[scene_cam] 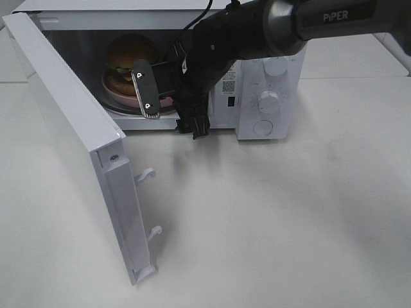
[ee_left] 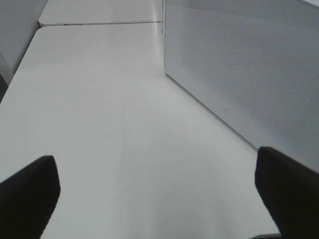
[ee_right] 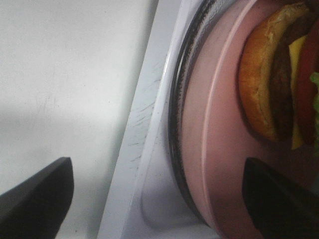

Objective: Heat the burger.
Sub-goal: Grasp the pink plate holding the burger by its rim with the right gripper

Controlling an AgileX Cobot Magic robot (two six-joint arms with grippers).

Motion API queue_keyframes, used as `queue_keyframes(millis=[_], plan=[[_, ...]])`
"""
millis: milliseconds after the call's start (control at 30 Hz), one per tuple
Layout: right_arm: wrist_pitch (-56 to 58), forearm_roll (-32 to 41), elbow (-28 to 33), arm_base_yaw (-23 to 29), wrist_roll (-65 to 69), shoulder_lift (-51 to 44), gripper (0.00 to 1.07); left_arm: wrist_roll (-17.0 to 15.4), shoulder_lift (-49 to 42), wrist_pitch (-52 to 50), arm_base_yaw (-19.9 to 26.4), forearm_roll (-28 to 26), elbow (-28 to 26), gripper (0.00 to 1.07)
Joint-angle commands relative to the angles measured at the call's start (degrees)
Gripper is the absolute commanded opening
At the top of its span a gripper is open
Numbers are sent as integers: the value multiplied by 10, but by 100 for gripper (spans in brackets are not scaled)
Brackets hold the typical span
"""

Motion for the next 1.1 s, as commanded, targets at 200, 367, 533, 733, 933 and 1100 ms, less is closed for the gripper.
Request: queue_keyframes(millis=[200, 367, 533, 733, 933, 1100], plan=[[60, 2, -81, 2, 2, 42, 85, 0, -4, -4, 2, -2, 2, 100], [70, 8, -128, 1, 2, 69, 84, 0, -4, -4, 2, -2, 2, 100], [92, 15, -171, 0, 2, 95, 80, 0, -4, -4, 2, -2, 2, 100], [88, 22, -190, -6, -7, 112, 67, 0, -4, -4, 2, -2, 2, 100], [88, 24, -190, -6, -46, 112, 24, 0, -4, -4, 2, -2, 2, 100], [78, 36, -190, -6, -50, 112, 0, 0, -4, -4, 2, -2, 2, 100]])
